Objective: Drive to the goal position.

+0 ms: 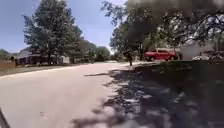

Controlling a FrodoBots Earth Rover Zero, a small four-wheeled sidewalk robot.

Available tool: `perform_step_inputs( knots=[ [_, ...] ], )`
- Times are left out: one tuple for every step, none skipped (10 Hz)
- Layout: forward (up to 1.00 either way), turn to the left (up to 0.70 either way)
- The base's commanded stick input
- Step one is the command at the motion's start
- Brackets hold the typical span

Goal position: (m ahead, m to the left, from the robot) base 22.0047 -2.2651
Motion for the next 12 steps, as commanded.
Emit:
perform_step_inputs(
  knots=[
    [0.70, 0.00],
    [0.70, 0.00],
    [0.70, 0.00],
    [0.70, 0.00],
    [0.70, 0.00],
    [0.70, 0.00],
    [0.70, 0.00],
    [0.70, 0.00],
    [0.70, 0.00],
    [0.70, 0.00],
    [0.70, 0.00],
    [0.70, 0.00]
  ],
)
